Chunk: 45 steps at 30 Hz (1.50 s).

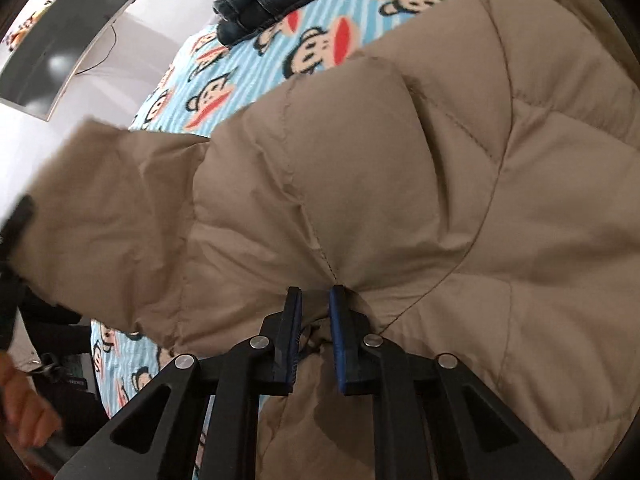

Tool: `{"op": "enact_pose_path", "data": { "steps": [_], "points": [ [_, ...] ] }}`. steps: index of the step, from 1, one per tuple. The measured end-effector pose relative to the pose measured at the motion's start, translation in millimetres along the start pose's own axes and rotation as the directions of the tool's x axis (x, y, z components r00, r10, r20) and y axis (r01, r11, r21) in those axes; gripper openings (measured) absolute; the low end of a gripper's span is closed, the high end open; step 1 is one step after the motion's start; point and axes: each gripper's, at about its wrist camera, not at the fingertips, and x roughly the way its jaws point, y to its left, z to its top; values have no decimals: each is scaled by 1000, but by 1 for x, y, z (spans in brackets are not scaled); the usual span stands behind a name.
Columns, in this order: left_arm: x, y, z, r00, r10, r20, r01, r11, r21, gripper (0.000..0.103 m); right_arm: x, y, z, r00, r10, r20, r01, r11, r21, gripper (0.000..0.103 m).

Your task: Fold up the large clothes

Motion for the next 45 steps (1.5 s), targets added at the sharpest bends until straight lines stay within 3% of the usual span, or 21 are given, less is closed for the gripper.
{"op": "enact_pose_path", "data": {
  "steps": [4,7,11,14,16,18,21,25,26,27,28,29,30,31,34,38,40,42,44,45],
  "points": [
    [13,-67,-7,998,-55,-38,58,992,108,8,-16,-8,2,998,66,-15,-66,998,17,16],
    [29,-124,-23,992,-92,-81,107,971,213,8,-57,-32,-7,996,84,42,-86,995,50,16],
    [62,-200,-55,981,-112,-161,162,925,343,8,-114,-89,-28,992,-1,124,-13,994,107,16],
    [88,-256,-91,968,-99,-230,197,869,454,8,-152,-140,-45,982,-99,161,71,983,170,16],
    [106,-292,-125,962,-53,-267,198,811,551,8,-171,-170,-56,973,-152,173,114,971,211,16],
    [121,-311,-154,955,6,-295,184,771,609,8,-185,-199,-69,966,-197,169,150,954,260,16],
    [132,-318,-189,952,107,-288,128,716,686,8,-196,-225,-81,964,-215,157,157,936,314,16],
    [117,-315,-209,952,133,-277,125,657,744,10,-201,-235,-90,967,-199,161,138,934,328,16],
    [111,-313,-210,954,143,-264,114,642,758,15,-201,-236,-88,967,-199,162,138,936,325,16],
    [104,-312,-211,957,153,-246,96,634,767,42,-202,-236,-85,967,-197,163,136,937,323,16],
    [95,-309,-208,965,146,-217,75,638,766,74,-202,-234,-86,967,-196,164,136,937,320,16],
    [91,-303,-202,974,127,-189,62,649,758,80,-202,-236,-85,966,-199,165,139,938,317,17],
    [82,-300,-198,980,109,-168,55,660,749,80,-204,-238,-82,965,-201,166,141,939,314,17],
    [75,-296,-193,980,106,-169,56,666,744,80,-204,-234,-79,964,-207,168,148,940,306,25],
    [57,-284,-177,983,108,-148,30,701,712,80,-209,-227,-78,958,-226,175,170,943,285,73],
    [42,-234,-134,985,145,-95,-64,814,578,80,-216,-191,-69,938,-262,226,219,955,199,80],
    [49,-198,-113,971,218,-101,-141,857,496,80,-215,-164,-63,928,-270,257,245,961,127,82],
    [59,-172,-102,946,310,-93,-233,852,469,80,-201,-127,-50,920,-280,276,288,958,12,82],
    [67,-148,-95,917,391,-83,-314,832,458,80,-184,-101,-40,897,-340,280,375,924,-78,82],
    [69,-138,-93,911,399,-102,-319,840,440,80,-176,-93,-36,885,-372,280,413,905,-101,82]
  ]
}}
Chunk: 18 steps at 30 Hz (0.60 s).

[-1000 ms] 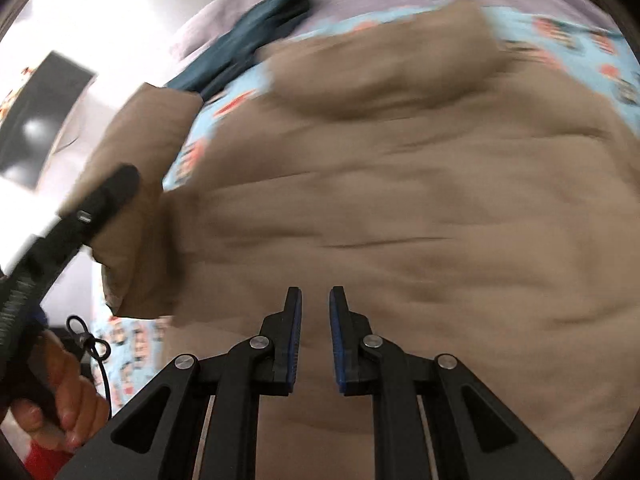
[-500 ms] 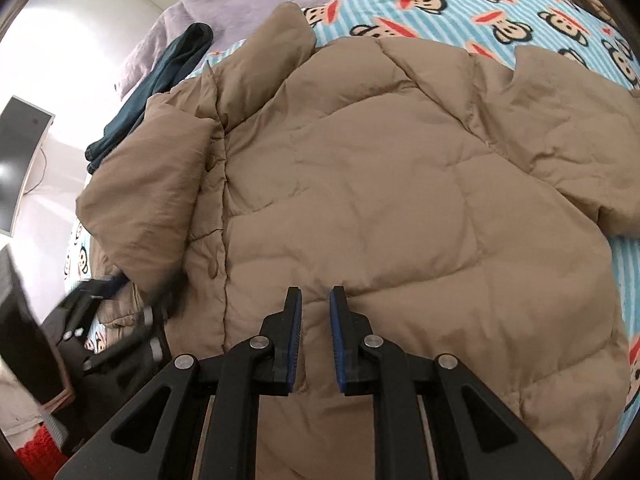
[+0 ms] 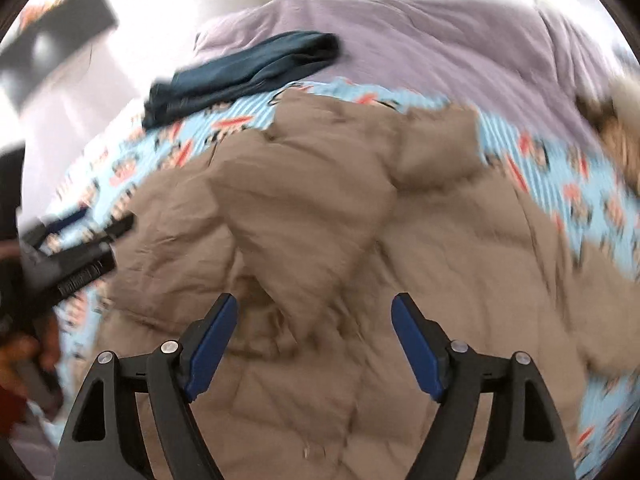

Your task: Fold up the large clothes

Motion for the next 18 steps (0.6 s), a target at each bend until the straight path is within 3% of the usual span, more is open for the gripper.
{"op": "enact_pose_path", "data": {
  "steps": [4,6,7,9,12,15,18],
  "points": [
    [10,24,2,993,-110,-41,105,989,-104,80,20,-3,19,998,-64,7,64,997,32,79],
    [16,28,6,985,-168,-48,160,977,-138,80,18,-28,24,998,-47,35,43,992,118,42],
    [18,30,7,978,-203,-51,193,969,-156,80,17,-39,23,999,-32,38,26,988,153,11],
    [25,23,14,971,-232,-58,220,962,-160,80,18,-74,15,1000,3,20,-8,965,261,11],
    [36,5,17,973,-219,-72,209,970,-120,80,24,-113,-2,997,77,8,-74,925,374,10],
    [43,-13,14,967,-238,-87,228,968,-106,80,29,-136,-22,997,70,-10,-60,907,418,10],
    [51,-36,8,974,-207,-92,203,978,-47,80,39,-152,-42,996,84,-28,-61,880,471,10]
  ]
}}
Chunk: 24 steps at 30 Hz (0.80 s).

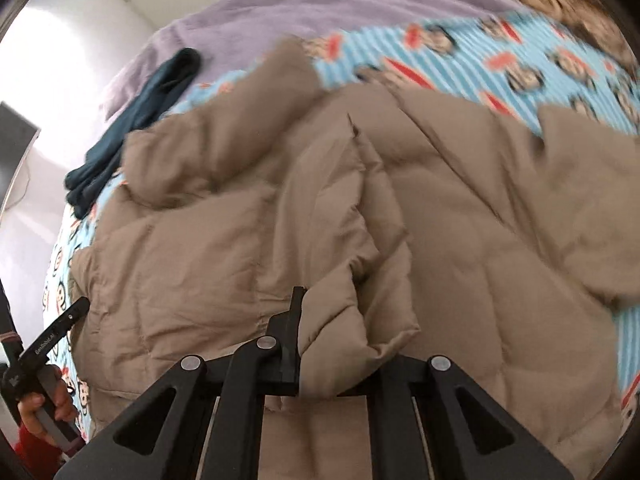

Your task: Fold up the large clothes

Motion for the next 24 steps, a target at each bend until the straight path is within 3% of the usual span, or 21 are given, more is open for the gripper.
{"op": "enact_pose_path", "data": {
  "steps": [3,5,8,10,11,13,16,18,19,24],
  "points": [
    [10,-7,-5,1000,24,-4,-24,1000,8,80,4,-21,-4,998,67,-3,-66,995,72,10],
    [9,-3,-4,1000,21,-14,-21,1000,-7,80,2,-21,-3,998,62,-8,-61,995,73,23],
    [-10,4,1,999,40,6,-39,999,-26,80,-16,-24,-2,1000,-3,0,3,998,60,39],
    [-30,11,7,995,71,72,-69,997,-39,80,-39,-30,-3,994,-85,61,81,995,63,40],
    [-33,14,10,993,83,86,-79,996,-40,80,-48,-32,-5,989,-115,95,109,992,66,33],
    [-31,21,24,990,102,99,-99,994,-36,80,-69,-37,-7,979,-128,157,120,991,56,4],
    [-6,24,37,990,126,61,-124,992,-33,80,-77,-27,-3,980,-89,177,94,995,-21,4],
    [14,23,35,986,163,24,-162,986,-30,80,-66,-14,-2,989,-58,139,72,993,-95,4],
    [22,23,32,984,177,11,-176,984,-31,80,-45,-5,-4,995,-61,82,72,988,-137,4],
    [38,17,28,973,229,14,-229,973,11,80,-3,-19,-17,993,-116,2,115,984,-137,0]
  ]
}}
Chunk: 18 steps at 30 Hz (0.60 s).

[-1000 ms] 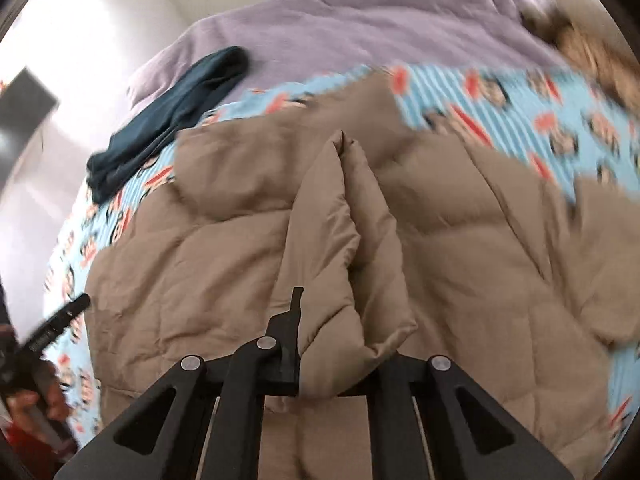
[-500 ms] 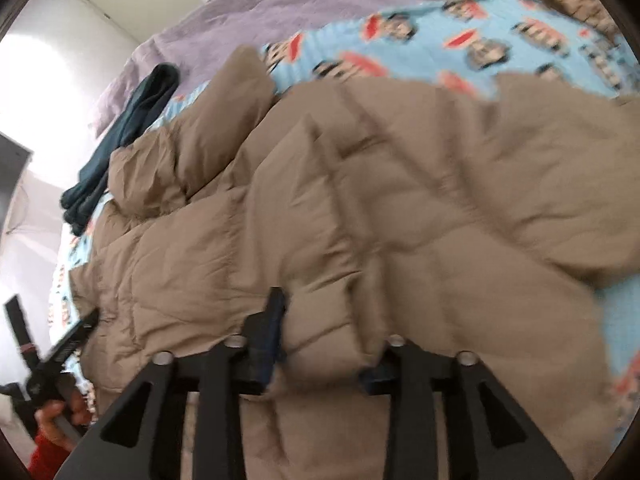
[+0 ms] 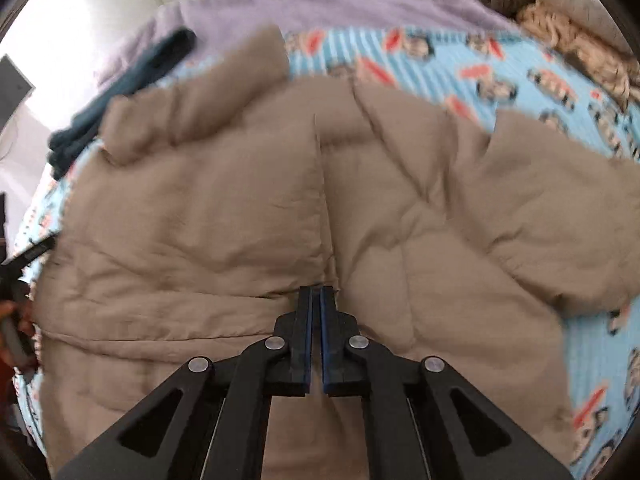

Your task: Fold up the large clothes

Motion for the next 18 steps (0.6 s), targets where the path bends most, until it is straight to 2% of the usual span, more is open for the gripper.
{"op": "enact_pose_path", "data": {
  "steps": [3,5,10,14,18],
  "points": [
    [-4,-3,3,999,33,7,-34,999,41,80,7,-1,2,1000,-8,12,7,1000,5,0],
    [-13,1,5,999,41,2,-41,999,30,80,2,1,3,1000,-14,7,14,1000,3,0],
    [-58,13,-10,999,-34,-3,34,999,-28,80,-25,-16,0,1000,23,-8,-22,998,66,5],
    [-82,-2,-33,996,-77,-33,77,997,15,80,-42,-30,-12,999,42,-28,-39,993,109,5],
    [-99,-35,-60,989,-122,-86,128,989,76,80,-58,-41,-26,998,51,-44,-44,989,139,5]
  ]
}}
